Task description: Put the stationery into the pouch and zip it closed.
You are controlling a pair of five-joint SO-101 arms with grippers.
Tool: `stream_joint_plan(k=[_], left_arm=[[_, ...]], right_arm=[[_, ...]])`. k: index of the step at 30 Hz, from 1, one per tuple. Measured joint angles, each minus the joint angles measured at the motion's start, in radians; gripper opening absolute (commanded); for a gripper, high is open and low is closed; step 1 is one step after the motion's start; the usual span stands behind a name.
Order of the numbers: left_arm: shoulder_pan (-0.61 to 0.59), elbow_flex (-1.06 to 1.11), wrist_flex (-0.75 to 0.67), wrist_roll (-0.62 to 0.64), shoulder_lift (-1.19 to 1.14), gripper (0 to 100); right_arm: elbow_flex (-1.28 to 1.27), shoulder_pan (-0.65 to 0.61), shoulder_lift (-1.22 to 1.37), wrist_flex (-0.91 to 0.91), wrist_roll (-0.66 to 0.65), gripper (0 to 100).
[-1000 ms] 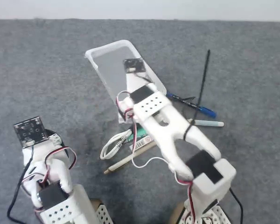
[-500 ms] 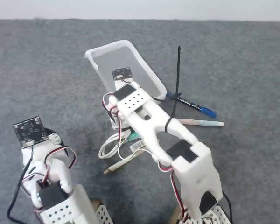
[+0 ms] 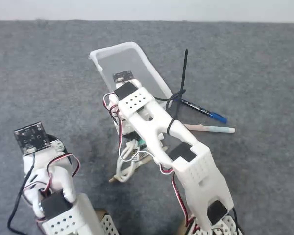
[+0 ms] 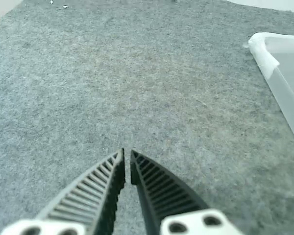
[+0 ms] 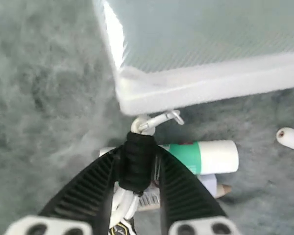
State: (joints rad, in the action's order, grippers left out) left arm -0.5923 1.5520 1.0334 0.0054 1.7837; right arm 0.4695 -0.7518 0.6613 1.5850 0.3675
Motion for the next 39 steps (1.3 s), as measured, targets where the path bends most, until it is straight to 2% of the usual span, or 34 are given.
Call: stream_joint_plan(k=[7, 14, 25, 32, 36, 39], left_arm=[[0.000, 0.000, 0.000, 0.000, 0.000, 2], [0.000, 0.000, 0.000, 0.000, 0.000, 2], [0.000, 0.000, 0.000, 0.000, 0.000, 2], [0.000, 0.000, 0.005, 0.000, 0.000, 2], [0.017, -0.038, 0.101, 0.002, 0.005, 3], [0.074, -0.054, 0.152, -0.002, 0.005, 8]], right_arm=[[0.002, 0.000, -0.078, 0.057, -0.147, 0.7], [-0.054, -0.002, -0.173, 0.055, -0.235, 0.7], [-0.453, 0.002, -0.523, -0.183, -0.290, 0.7], [-0.600, 0.000, -0.715, -0.279, -0.304, 0.7], [-0.657, 0.000, -0.781, -0.322, -0.304, 0.7], [-0.661, 0.000, -0.821, -0.345, -0.304, 0.7]])
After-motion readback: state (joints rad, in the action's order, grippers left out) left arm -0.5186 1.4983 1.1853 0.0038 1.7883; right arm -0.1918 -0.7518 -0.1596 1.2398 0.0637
